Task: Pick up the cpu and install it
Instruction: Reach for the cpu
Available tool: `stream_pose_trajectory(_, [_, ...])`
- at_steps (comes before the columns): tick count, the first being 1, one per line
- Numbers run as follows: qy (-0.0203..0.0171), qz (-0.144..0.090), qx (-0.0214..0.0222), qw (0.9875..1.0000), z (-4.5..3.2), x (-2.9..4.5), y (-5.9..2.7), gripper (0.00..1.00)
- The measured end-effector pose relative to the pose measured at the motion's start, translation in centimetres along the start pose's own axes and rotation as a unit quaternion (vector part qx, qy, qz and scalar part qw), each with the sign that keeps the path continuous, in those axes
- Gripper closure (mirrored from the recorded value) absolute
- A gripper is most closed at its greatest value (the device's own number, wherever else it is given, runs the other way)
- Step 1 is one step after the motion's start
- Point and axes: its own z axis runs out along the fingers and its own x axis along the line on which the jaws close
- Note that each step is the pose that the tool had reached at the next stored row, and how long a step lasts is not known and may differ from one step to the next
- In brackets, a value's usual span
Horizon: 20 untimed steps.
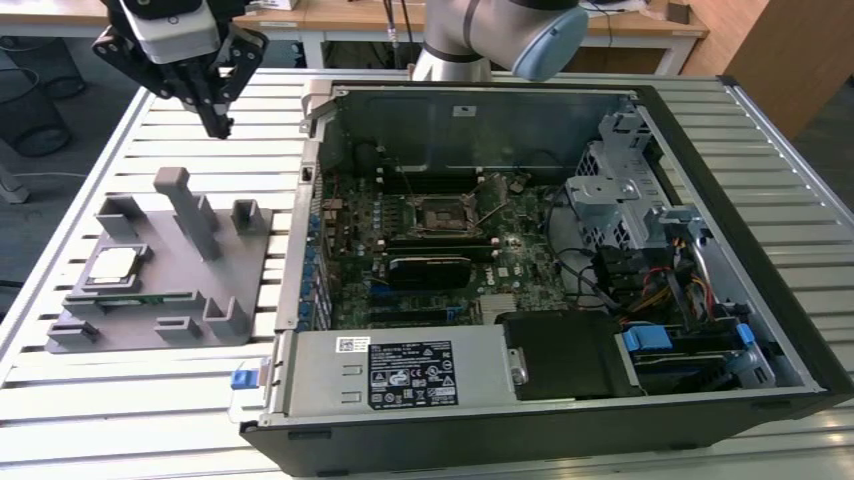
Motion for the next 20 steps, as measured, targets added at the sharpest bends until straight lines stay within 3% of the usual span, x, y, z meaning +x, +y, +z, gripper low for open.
stream_pose_trajectory(20, [0.002, 0.0, 0.0001, 1.0, 0.12, 1.25, -0.1, 0.89])
